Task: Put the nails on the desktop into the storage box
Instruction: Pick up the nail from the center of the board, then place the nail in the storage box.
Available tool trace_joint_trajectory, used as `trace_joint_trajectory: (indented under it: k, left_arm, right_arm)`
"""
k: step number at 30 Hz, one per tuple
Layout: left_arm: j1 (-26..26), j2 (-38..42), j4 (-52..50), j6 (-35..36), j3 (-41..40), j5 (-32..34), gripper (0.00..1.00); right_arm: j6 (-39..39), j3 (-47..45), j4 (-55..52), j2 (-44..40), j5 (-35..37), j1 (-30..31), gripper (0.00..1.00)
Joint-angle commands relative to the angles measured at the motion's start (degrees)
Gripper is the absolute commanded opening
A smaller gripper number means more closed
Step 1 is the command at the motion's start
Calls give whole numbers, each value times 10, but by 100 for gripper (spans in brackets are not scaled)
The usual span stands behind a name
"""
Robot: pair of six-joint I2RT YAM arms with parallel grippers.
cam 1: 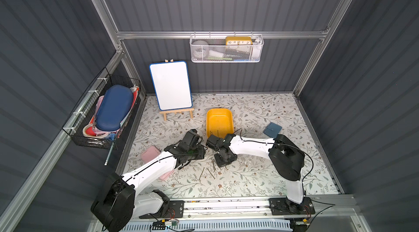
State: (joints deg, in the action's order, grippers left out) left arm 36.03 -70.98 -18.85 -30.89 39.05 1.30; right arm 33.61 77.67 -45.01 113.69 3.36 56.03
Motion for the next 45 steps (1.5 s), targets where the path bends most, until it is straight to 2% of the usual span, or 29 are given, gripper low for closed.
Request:
trace_joint_trajectory:
  k: [1,9,14,17,21,26,34,45]
  left_arm:
    - [1,4,0,7,-9,4,44]
    - [1,6,10,5,-12,3,45]
    - [1,0,12,8,-10,1,45]
    - [1,0,15,9,-10,0,45]
    - [1,-1,17,9,-13,1,45]
    - [0,-2,16,10,-17,3,45]
    - [0,-13,23,14,-19,-3,45]
    - [0,-21,32,14,-25,-3,44]
  right_arm:
    - [2,-19,-32,-11,17,1,0]
    - [-4,-14,-67,-137,-18,1,0]
    - [-35,58,-98,-169,-13,-19,0]
    - [-70,142,-113,-138,-22,-65,0]
    - [-101,276,-144,-43,-54,-127,0]
    - [-98,371,-150,76,-95,-169,0]
    - [-75,365,-96,159,-120,-185,0]
    - [-65,320,-48,188,-95,-186,0]
